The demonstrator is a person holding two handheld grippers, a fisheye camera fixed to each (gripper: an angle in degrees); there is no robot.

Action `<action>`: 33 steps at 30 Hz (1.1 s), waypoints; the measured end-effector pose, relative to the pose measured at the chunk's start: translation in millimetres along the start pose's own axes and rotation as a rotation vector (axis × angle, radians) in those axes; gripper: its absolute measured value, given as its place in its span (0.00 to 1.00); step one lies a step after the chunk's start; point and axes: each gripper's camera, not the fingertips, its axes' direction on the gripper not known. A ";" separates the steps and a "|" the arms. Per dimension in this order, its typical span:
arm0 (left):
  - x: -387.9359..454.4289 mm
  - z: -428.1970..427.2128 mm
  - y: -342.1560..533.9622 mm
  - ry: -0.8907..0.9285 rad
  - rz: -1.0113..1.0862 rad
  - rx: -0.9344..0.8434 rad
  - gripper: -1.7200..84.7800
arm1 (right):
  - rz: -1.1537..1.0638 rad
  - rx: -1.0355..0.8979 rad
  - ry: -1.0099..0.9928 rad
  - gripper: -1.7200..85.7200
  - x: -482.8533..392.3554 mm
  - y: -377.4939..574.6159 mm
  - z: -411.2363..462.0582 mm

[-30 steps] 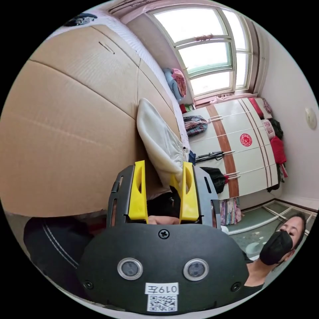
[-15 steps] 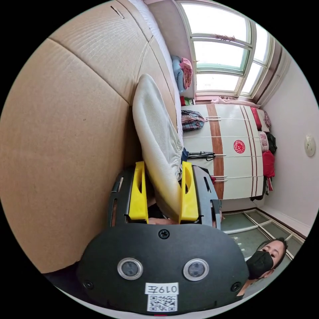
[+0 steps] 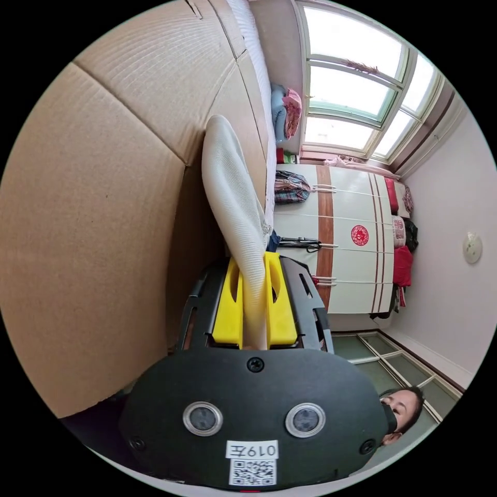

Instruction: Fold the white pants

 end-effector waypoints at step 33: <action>-10.3 1.6 6.3 -0.258 0.351 -0.071 0.07 | 1.436 -0.499 -1.288 0.15 529.0 -23.3 -5.2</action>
